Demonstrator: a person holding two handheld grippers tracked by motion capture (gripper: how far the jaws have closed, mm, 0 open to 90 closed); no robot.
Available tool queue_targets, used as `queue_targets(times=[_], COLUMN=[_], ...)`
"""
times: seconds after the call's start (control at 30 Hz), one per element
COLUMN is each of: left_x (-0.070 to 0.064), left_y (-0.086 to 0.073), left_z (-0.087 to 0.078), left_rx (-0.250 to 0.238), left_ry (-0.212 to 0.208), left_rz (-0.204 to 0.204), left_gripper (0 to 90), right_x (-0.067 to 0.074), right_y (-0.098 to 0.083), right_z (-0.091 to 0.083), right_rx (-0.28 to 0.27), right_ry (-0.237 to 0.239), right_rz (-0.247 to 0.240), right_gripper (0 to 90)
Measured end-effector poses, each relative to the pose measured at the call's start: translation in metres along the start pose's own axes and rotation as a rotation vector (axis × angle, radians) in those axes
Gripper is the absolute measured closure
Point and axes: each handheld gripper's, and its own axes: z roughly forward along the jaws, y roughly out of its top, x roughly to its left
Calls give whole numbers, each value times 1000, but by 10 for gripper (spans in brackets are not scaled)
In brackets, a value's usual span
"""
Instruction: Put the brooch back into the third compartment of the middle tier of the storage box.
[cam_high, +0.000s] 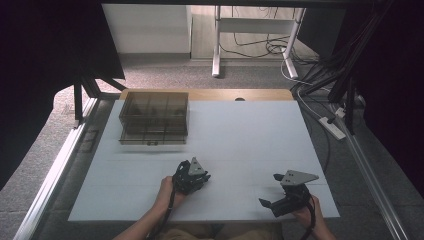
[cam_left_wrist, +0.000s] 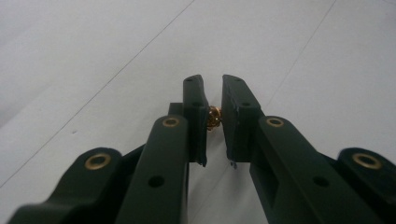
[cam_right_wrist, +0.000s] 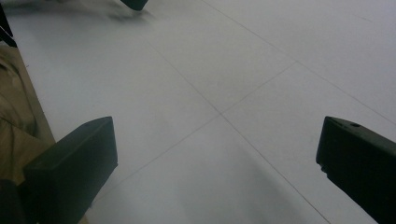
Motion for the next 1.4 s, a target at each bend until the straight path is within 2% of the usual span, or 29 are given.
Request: queue_targets(times=[1.4], left_x=[17], left_y=[-13], left_z=[-22], left_rx=[-12], left_ry=[78], left_rz=[-40], left_gripper=[807], right_x=[0], right_y=[0], right_z=[-1], right_rx=[-4], right_ry=[-4], right_rz=[-1], right_gripper=[0])
